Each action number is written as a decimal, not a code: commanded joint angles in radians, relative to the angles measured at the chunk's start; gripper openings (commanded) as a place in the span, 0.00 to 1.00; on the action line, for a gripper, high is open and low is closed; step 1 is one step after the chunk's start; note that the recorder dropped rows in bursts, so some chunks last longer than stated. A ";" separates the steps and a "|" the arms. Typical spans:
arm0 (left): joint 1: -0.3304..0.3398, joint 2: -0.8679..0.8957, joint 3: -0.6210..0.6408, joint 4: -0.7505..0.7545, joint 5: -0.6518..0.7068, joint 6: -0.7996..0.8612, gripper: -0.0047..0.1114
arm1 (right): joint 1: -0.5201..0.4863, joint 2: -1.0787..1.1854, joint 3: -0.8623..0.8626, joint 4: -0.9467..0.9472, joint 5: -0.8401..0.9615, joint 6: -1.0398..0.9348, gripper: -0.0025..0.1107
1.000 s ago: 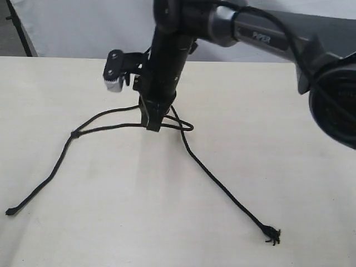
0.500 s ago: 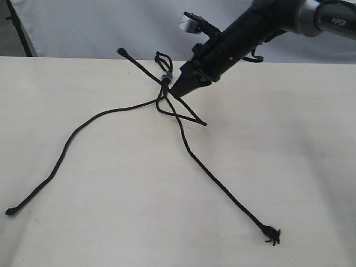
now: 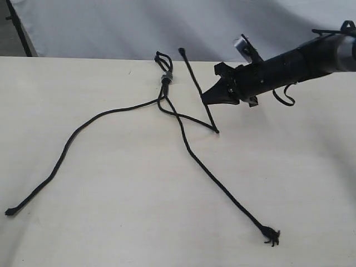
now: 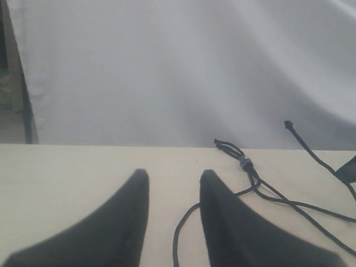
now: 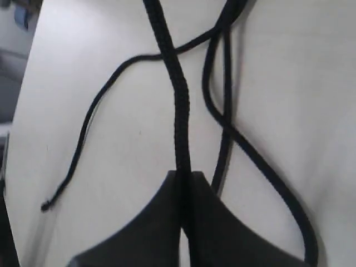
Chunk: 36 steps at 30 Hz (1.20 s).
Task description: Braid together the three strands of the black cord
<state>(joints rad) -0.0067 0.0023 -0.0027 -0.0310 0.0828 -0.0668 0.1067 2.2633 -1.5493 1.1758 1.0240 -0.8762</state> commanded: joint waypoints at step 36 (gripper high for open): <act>-0.006 -0.002 0.003 0.001 -0.010 -0.001 0.31 | 0.682 -0.244 0.004 -0.905 -0.069 0.918 0.66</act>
<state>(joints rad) -0.0067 0.0023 -0.0027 -0.0310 0.0828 -0.0668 0.7921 2.0212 -1.5416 0.3096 0.9681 -0.0648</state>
